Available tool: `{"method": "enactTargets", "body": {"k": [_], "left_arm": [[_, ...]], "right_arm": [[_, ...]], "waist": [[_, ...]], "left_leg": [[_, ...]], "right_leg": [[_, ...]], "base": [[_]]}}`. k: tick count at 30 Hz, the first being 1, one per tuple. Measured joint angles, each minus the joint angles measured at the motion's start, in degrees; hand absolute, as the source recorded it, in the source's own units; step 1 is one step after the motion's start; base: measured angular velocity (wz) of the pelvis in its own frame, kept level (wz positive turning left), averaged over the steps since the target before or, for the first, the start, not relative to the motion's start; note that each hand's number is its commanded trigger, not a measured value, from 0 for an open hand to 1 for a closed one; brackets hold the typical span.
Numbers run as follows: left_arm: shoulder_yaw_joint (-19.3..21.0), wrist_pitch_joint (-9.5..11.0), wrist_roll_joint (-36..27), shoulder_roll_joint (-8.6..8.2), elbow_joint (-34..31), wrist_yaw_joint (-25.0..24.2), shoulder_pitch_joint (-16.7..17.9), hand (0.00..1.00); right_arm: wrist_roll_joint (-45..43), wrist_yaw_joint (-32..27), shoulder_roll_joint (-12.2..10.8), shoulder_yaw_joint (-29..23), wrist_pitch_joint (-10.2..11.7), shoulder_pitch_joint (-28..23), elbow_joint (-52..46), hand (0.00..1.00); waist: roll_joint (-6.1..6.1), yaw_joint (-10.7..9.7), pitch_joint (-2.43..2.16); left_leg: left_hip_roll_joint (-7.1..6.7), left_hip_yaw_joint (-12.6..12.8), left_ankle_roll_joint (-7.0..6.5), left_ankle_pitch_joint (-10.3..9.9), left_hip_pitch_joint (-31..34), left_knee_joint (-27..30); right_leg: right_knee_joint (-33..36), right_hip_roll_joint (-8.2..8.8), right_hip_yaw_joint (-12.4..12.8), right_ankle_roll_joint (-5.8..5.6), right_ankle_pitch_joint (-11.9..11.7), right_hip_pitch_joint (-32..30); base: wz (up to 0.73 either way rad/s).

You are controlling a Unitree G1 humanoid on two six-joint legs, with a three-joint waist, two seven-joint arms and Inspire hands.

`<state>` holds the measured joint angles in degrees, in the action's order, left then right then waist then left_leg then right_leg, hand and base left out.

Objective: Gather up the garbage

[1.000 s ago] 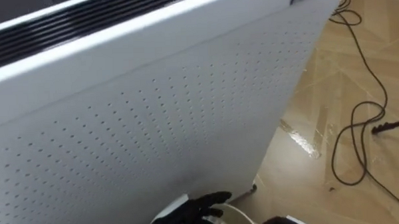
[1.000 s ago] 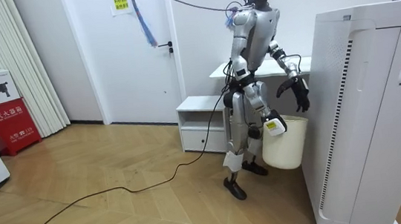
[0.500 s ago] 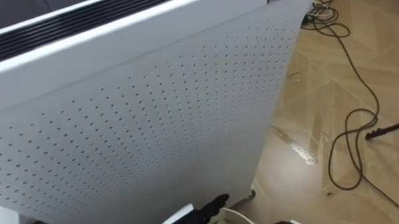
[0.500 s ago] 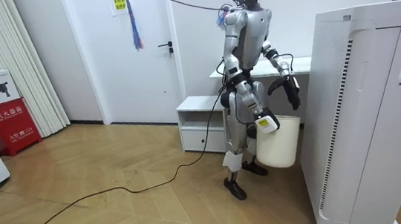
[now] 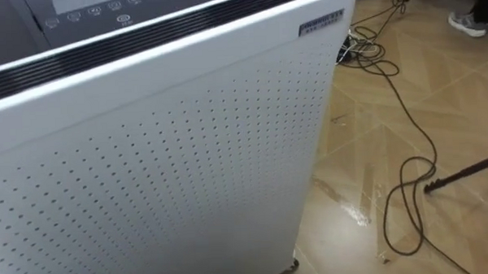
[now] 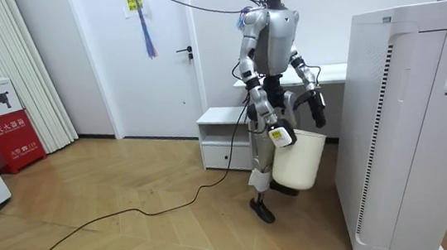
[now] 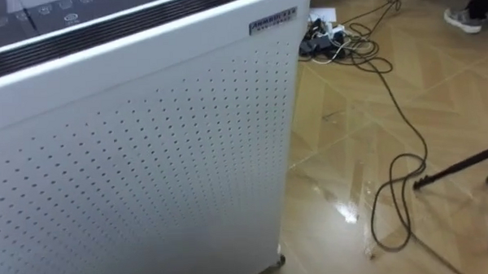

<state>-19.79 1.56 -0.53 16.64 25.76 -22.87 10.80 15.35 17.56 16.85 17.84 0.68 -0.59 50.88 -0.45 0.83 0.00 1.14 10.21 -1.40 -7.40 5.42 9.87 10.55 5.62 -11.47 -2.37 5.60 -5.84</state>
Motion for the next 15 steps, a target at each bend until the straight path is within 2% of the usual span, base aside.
{"method": "enactTargets", "body": {"k": [5, 6, 9, 12, 15], "left_arm": [[6.1, 0.2, -2.2, -0.64, 7.4, 3.1, 4.2, 0.0], [7.1, 0.5, -4.3, -0.74, 10.5, 3.9, 4.3, 0.0], [11.2, 0.9, -7.6, -1.72, 18.2, 5.9, 4.4, 0.0], [13.1, 1.7, -11.9, -3.1, 23.0, 7.5, 4.4, 0.0], [14.5, 2.2, -15.9, -3.91, 26.7, 8.6, 3.9, 0.0]], "right_arm": [[0.2, -0.8, -0.6, -4.6, 0.1, -3.6, 0.5, 1.0], [0.8, -0.8, -1.1, -5.7, 0.1, -3.7, 1.9, 1.0], [2.2, -1.4, -2.2, -7.1, 0.6, -4.0, 5.7, 1.0], [3.1, -2.0, -3.3, -9.7, 0.7, -4.7, 8.7, 1.0], [5.0, -2.0, -3.9, -10.8, 1.0, -5.1, 11.5, 1.0]], "waist": [[-0.57, -0.1, 0.04], [-0.78, 0.0, 0.15], [-1.48, -0.1, 0.03], [-2.02, 0.0, 0.22], [-2.25, -0.1, 0.18]], "left_leg": [[0.22, 0.1, 0.52, -0.3, -2.5, -0.9], [0.31, 0.1, 0.67, -0.4, -3.2, -1.1], [0.58, 0.4, 1.14, -0.7, -4.6, -1.5], [0.61, 0.4, 1.25, -0.9, -5.0, -1.7], [0.77, 0.4, 1.43, -1.3, -5.6, -1.7]], "right_leg": [[-0.8, -0.44, 0.2, 0.11, 0.4, 2.1], [-1.0, -0.63, 0.2, 0.18, 0.5, 2.8], [-1.0, -0.89, 0.3, 0.44, 1.0, 3.8], [-1.2, -0.94, 0.2, 0.44, 1.3, 4.4], [-2.0, -1.21, 0.3, 0.43, 1.2, 5.3]], "base": [[-0.01], [0.0], [-0.05], [0.0], [-0.02]]}}
